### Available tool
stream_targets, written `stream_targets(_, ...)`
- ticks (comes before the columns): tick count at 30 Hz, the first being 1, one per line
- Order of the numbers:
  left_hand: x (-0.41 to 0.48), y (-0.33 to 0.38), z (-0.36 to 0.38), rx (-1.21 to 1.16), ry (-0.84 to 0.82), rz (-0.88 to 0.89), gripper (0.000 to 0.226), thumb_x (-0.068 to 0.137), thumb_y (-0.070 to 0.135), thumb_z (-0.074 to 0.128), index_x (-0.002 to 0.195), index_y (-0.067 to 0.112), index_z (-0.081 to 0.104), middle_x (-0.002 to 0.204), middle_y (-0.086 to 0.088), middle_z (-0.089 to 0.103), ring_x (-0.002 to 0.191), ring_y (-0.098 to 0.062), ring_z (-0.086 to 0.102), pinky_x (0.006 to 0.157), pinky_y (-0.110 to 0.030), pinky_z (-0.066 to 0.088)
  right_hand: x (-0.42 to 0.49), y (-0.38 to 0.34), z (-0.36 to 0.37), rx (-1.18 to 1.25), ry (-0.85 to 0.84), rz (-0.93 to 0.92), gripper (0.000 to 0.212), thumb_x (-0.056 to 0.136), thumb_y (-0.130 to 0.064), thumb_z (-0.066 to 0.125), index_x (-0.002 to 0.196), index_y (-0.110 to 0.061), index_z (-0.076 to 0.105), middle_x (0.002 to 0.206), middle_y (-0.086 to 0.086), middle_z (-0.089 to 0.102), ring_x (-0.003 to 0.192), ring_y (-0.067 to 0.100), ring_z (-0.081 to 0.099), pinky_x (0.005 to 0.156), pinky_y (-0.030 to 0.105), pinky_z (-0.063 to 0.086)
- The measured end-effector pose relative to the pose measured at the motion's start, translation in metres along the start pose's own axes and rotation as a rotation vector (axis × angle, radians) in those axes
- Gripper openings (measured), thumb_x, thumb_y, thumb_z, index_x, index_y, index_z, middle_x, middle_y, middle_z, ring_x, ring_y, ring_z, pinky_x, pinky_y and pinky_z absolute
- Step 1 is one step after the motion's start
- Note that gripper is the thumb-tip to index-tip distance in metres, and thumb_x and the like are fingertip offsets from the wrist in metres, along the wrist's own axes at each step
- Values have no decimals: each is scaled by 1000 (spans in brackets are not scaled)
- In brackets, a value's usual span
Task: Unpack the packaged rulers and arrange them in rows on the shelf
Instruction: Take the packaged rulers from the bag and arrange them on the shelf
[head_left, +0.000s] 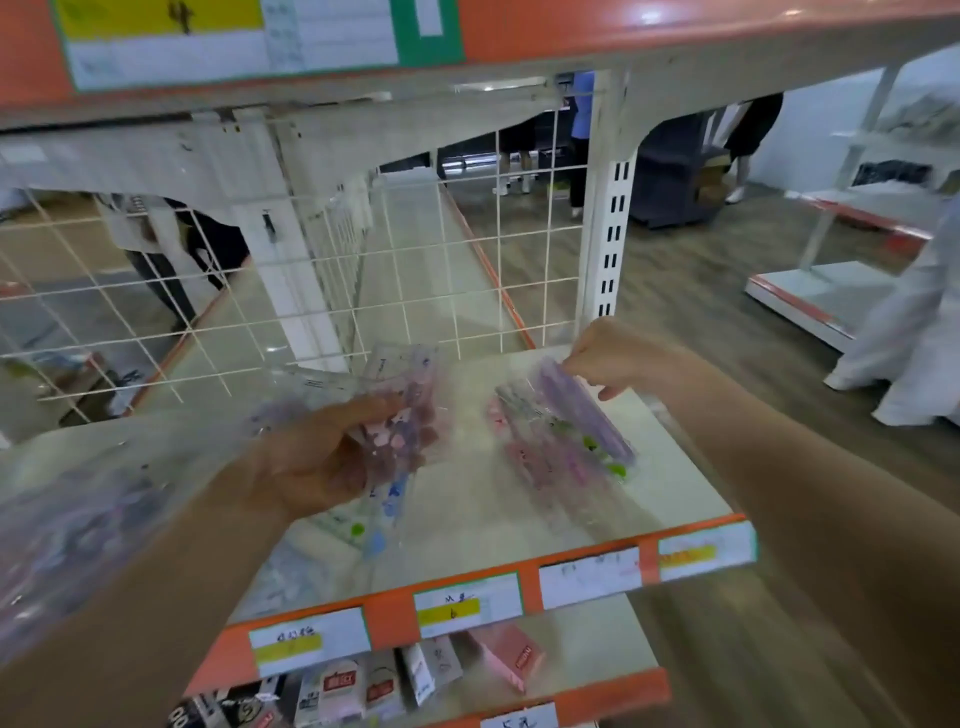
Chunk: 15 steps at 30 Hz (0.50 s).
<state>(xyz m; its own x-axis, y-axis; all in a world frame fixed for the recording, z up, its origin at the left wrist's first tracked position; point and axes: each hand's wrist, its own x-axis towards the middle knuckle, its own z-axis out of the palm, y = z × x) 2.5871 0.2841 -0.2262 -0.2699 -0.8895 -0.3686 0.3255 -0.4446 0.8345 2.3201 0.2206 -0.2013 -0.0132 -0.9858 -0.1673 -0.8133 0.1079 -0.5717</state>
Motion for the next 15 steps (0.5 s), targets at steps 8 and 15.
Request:
stream_targets(8,-8,7,3,75,-81,22,41,82,8,64,124,3,63,124,-19,63,108,-32,64,83,-46,55,-41,-67,35,622,-351,-217,29,87,-30,66,104,-6,67,84,4,69,73,11,64,61,21,51)
stream_targets(15,-18,18,-16,83,-127,-10,52,77,7,70,127,10,60,123,-20,62,103,-36,65,82,-46,57,-30,-87,49,921,-330,-257,15,85,-1,66,100,-1,66,78,7,64,63,12,61,57,19,53)
